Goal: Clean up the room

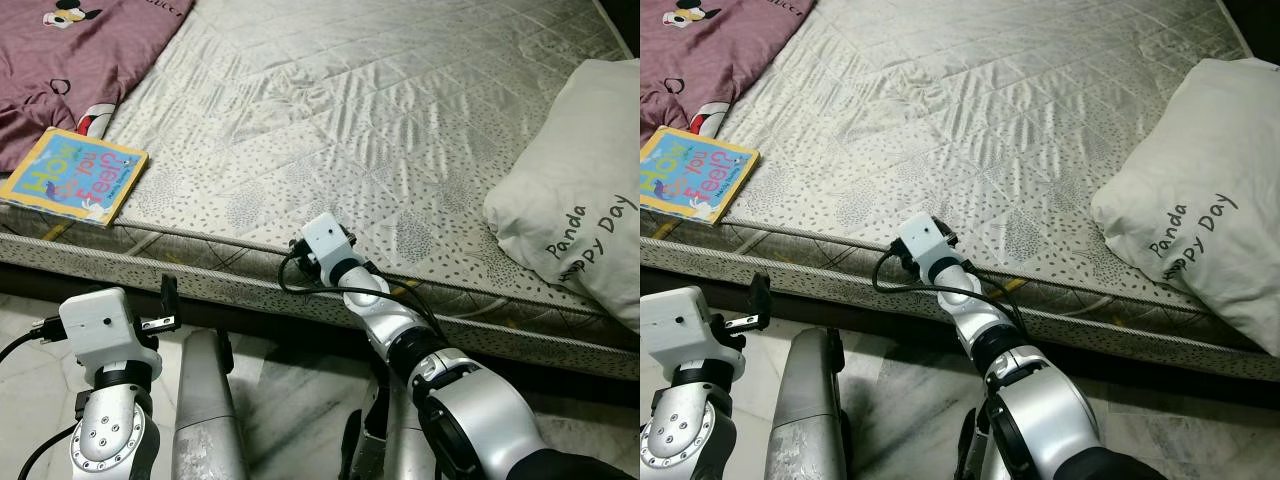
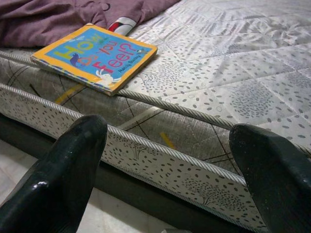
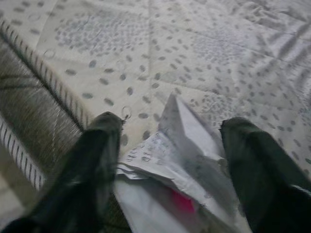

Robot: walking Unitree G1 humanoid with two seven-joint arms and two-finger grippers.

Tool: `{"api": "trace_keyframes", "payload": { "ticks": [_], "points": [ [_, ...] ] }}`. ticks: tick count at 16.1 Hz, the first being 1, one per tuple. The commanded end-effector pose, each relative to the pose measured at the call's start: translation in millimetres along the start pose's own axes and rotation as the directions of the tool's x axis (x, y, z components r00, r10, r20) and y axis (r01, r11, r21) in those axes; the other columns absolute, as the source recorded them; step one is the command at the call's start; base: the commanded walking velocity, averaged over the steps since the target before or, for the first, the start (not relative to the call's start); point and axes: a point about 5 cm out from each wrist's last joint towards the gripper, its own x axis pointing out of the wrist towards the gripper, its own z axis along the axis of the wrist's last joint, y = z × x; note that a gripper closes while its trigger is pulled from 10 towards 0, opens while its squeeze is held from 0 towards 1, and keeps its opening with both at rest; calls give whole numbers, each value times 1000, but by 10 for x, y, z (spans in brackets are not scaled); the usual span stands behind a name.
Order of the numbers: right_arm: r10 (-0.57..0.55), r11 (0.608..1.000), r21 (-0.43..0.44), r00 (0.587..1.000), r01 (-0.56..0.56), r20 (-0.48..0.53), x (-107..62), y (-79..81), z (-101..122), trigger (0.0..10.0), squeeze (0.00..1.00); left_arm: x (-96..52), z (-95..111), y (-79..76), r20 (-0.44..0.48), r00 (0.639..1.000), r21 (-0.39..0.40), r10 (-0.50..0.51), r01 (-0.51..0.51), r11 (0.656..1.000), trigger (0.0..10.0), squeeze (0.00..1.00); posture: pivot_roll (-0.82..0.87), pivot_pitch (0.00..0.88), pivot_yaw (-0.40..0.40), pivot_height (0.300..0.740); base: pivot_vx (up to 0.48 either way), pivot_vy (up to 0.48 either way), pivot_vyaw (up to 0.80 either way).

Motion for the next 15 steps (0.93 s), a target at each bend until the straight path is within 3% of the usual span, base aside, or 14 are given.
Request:
{"api": "trace_keyframes", "payload": {
  "ticks": [1,3,5,7,10,11,15],
  "points": [
    [28,999,-21,999,-28,-29,-3,57,-39,314,0,-13,-1,3,-5,1000,4,11,-11,1000,10000,0,273,144,-99,522,0,0,0],
    [42,998,-52,999,-43,-32,-8,72,-54,2196,0,-9,-4,-5,-4,1000,4,11,-11,1000,10000,0,273,141,-100,522,0,0,0],
    [45,997,-61,998,-47,-37,-10,75,-63,2157,0,-5,-5,-8,-4,1000,4,9,-9,1000,10000,0,272,139,-101,522,0,0,0],
    [47,995,-81,998,-51,-42,-14,76,-77,2980,0,9,-4,-13,-2,1000,4,7,-7,1000,10000,0,270,135,-102,522,0,0,0],
    [45,992,-114,998,-49,-38,-15,77,-76,1804,0,20,1,-13,0,1000,4,9,-9,1000,10000,0,269,135,-103,522,0,0,0],
    [35,991,-129,999,-39,-36,-15,72,-75,353,0,22,1,-14,1,1000,4,10,-10,1000,10000,0,268,134,-103,522,0,0,0],
    [10,988,-154,999,-16,-37,-11,44,-73,0,0,33,5,-20,5,1000,0,14,-14,1000,10000,0,267,132,-105,522,0,0,0]
  ]
}}
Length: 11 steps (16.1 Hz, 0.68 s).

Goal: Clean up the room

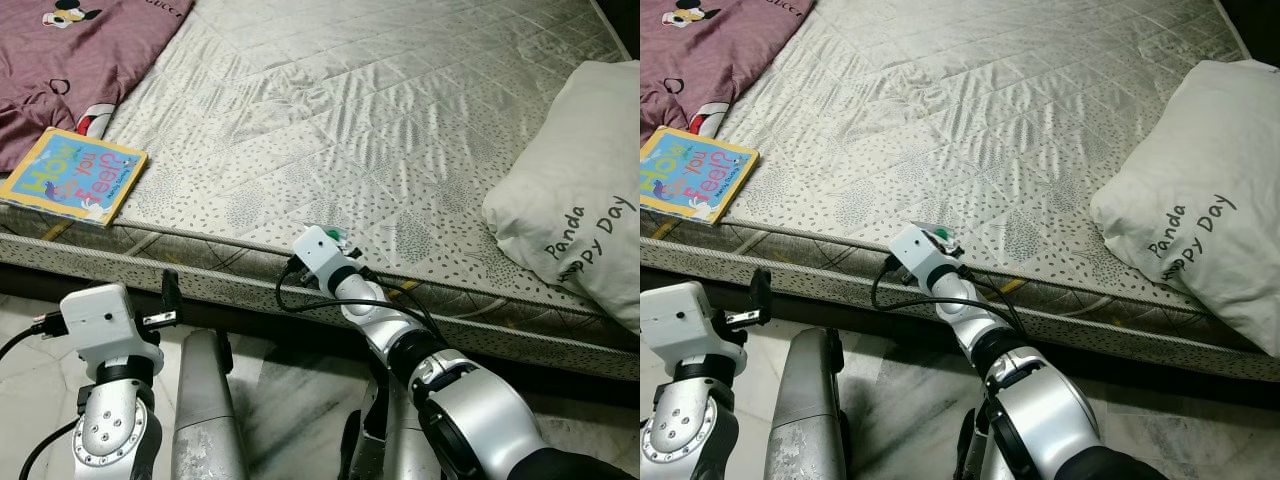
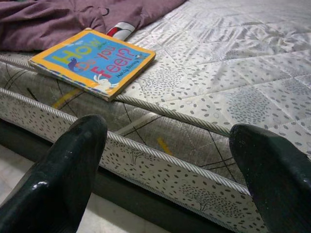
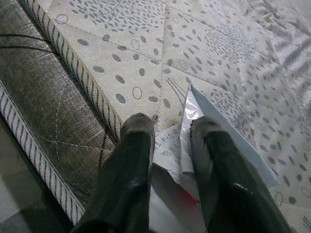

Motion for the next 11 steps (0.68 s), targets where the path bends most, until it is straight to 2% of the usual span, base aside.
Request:
{"api": "trace_keyframes", "payload": {
  "ticks": [1,8,9,10,11],
  "points": [
    [-1,1000,-14,1000,1,-13,5,-7,-10,0,0,-3,-29,7,-13,1000,9,15,-15,1000,10000,0,267,132,-105,522,0,0,0],
    [-18,998,-54,1000,17,-17,7,-35,-16,0,0,0,-28,-1,-12,1000,8,14,-14,1000,10000,0,266,134,-106,522,0,0,0],
    [-29,996,-81,999,28,-16,8,-50,-15,431,0,0,-27,-3,-12,1000,9,15,-15,1000,10000,0,267,134,-107,522,0,0,0],
    [-34,996,-87,999,32,-15,9,-57,-13,0,0,0,-27,-2,-11,1000,9,16,-16,1000,10000,0,267,134,-107,522,0,0,0],
    [-36,995,-90,999,35,-15,10,-62,-11,0,0,1,-26,0,-11,1000,9,17,-17,1000,10000,0,267,134,-107,522,0,0,0]
  ]
}}
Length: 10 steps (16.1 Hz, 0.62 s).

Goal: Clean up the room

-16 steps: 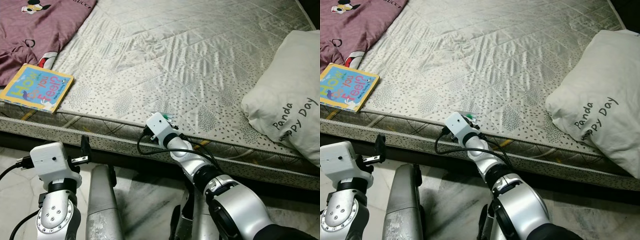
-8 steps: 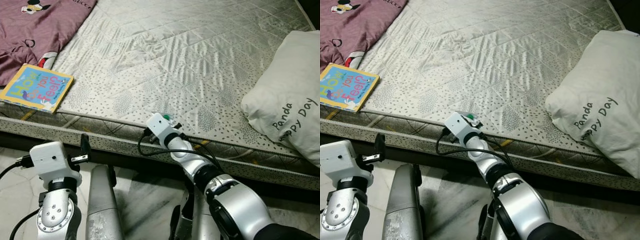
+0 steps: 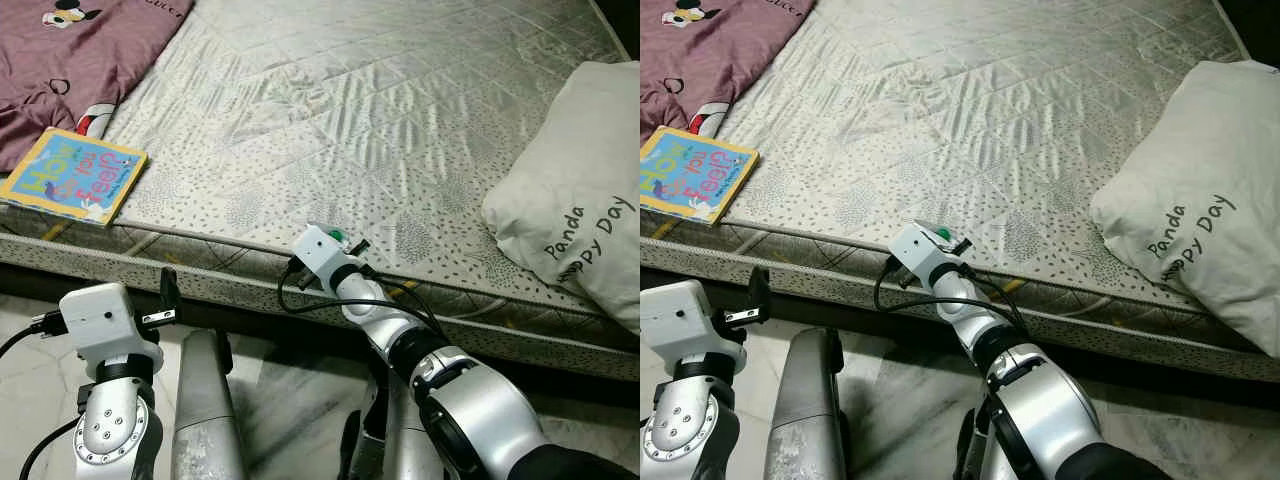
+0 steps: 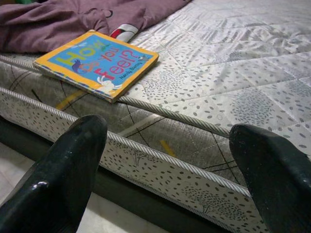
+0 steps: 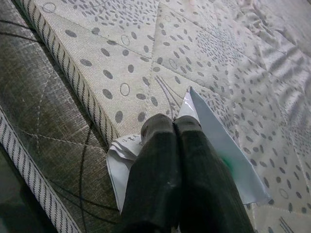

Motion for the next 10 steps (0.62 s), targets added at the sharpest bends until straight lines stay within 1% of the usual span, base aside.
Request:
{"api": "trace_keyframes", "payload": {
  "ticks": [1,4,5,6,7,8,10],
  "points": [
    [-8,1000,-24,1000,8,-3,13,-27,14,0,0,-1,-29,-2,-13,1000,1,3,-3,1000,10000,0,266,134,-109,522,0,0,0],
    [-35,999,-18,999,35,18,22,-82,45,0,0,9,-28,-10,-11,1000,-1,6,-6,1000,10000,0,263,133,-111,522,0,0,0],
    [-41,999,-6,998,42,49,26,-97,86,0,0,15,-28,-14,-10,1000,-2,6,-6,1000,10000,0,260,131,-111,522,0,0,0],
    [-30,999,22,994,28,106,26,-90,154,3333,47,21,-29,-19,-9,1000,-4,5,-5,1000,10000,0,258,130,-111,522,0,0,0],
    [-34,999,28,992,31,122,25,-92,173,7294,1000,25,-29,-25,-8,1000,-5,4,-4,1000,10000,0,255,129,-111,522,0,0,0],
    [-23,999,35,994,19,110,25,-82,161,10000,1000,26,-29,-31,-8,1000,-5,4,-4,1000,10000,0,254,128,-111,522,0,0,0],
    [-17,1000,27,996,15,93,20,-66,129,10000,1000,22,-30,-36,-9,1000,-6,3,-3,1000,10000,0,254,128,-111,522,0,0,0]
  ]
}}
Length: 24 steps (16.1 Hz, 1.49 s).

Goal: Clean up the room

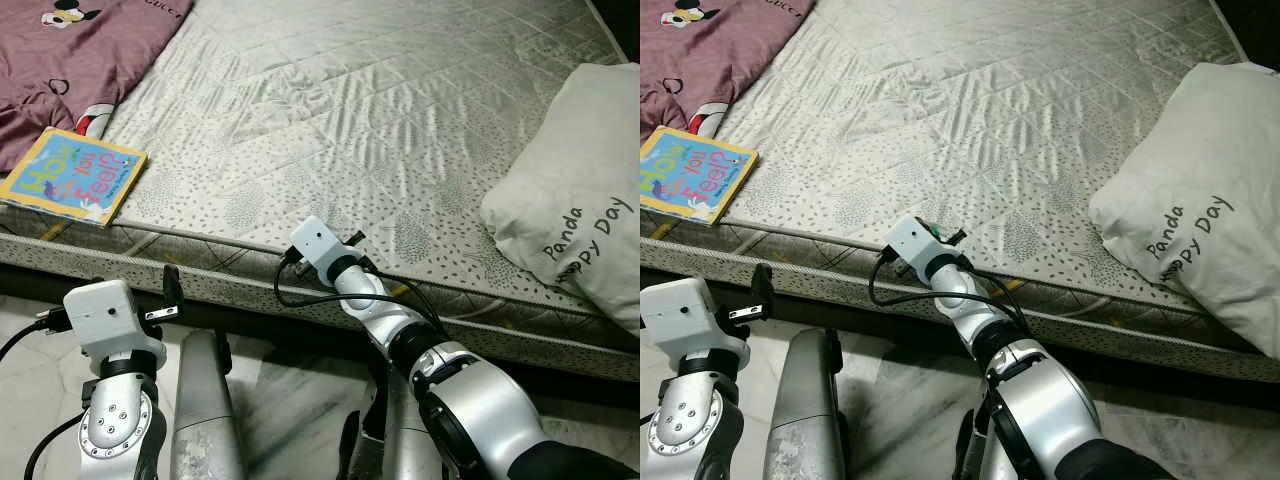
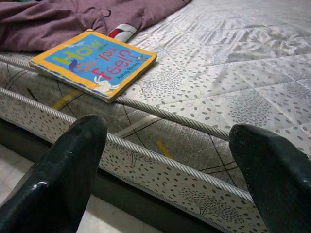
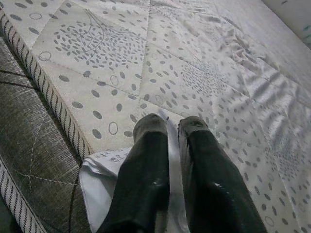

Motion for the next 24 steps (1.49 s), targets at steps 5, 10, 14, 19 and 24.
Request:
{"api": "trace_keyframes", "payload": {
  "ticks": [5,10,14,19,24],
  "points": [
    [72,997,-3,994,-72,-79,-51,102,-146,10000,1000,-54,-43,1,-19,1000,5,4,-4,1000,10000,0,259,142,-110,522,0,0,0],
    [102,994,-27,989,-106,-102,-59,199,-156,10000,1000,-112,-46,25,-30,1000,12,7,-7,1000,10000,0,271,160,-108,522,0,0,0],
    [91,994,-48,986,-99,-143,-49,176,-179,10000,0,-204,-56,60,-52,999,20,13,-12,1000,10000,0,281,187,-98,522,0,0,0],
    [69,995,-63,988,-78,-139,-3,148,-104,0,0,-280,-60,63,-76,997,24,14,-12,1000,10000,0,283,219,-93,522,0,0,0],
    [46,997,-59,990,-54,-132,20,129,-61,0,0,-282,-53,63,-83,996,25,15,-13,1000,10000,0,287,221,-92,522,0,0,0]
  ]
}}
